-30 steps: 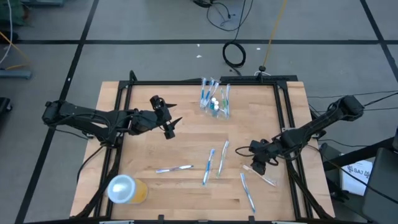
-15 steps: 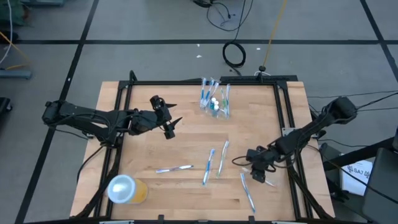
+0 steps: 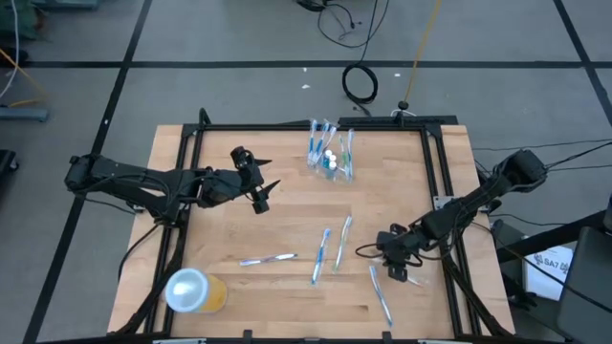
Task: Pick & Place toothbrushing station
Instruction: Put the orange toothbrush into the transparent organizer
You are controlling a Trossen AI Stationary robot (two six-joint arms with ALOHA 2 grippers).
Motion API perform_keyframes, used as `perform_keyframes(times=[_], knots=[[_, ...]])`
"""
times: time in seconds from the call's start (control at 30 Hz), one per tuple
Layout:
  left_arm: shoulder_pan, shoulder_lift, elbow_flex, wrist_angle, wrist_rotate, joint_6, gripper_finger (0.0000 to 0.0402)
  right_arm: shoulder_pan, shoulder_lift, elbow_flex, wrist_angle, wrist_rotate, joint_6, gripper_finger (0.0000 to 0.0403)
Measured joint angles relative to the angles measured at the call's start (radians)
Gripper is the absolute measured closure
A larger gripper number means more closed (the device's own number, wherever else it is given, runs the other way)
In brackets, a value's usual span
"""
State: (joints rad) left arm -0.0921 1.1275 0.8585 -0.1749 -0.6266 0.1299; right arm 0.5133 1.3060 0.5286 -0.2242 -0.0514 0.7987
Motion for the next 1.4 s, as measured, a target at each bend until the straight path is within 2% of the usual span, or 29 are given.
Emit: perform_keyframes(times=[0.27,0.4,0.47,0.63,0.7,0.83,0.9,1.0,1.13,1.4], knots=[[0.000,0.000,0.000,0.000,0.000,0.000,0.0121,-0.002,0.003,-0.003,0.032,0.003,-0.072,0.0386],[0.000,0.000,0.000,0.000,0.000,0.014,0.0121,-0.017,-0.033,-0.001,0.021,-0.034,-0.151,0.0387],[0.000,0.000,0.000,0.001,-0.001,0.036,0.0121,-0.041,-0.071,0.005,0.012,-0.014,-0.208,0.0379],[0.001,0.000,0.000,0.017,-0.001,0.052,0.0121,-0.131,-0.202,0.021,0.046,0.111,-0.490,0.0388],[0.001,0.000,0.000,0.018,0.000,0.057,0.0121,-0.167,-0.260,0.021,0.089,0.196,-0.637,0.0394],[0.001,0.000,0.000,0.019,-0.001,0.071,0.0121,-0.230,-0.345,0.021,0.312,0.414,-0.933,0.0391],[0.001,0.000,0.000,0.019,0.000,0.071,0.0121,-0.263,-0.364,0.021,0.486,0.480,-1.032,0.0383],[0.001,0.000,0.000,0.019,-0.001,0.071,0.0121,-0.316,-0.369,0.021,0.727,0.495,-1.098,0.0377],[0.001,0.000,0.000,0.019,0.000,0.071,0.0121,-0.394,-0.325,0.021,0.903,0.496,-1.131,0.0389],[0.001,0.000,0.000,0.019,0.000,0.067,0.0121,-0.543,-0.064,0.021,1.218,0.496,-1.088,0.0386]])
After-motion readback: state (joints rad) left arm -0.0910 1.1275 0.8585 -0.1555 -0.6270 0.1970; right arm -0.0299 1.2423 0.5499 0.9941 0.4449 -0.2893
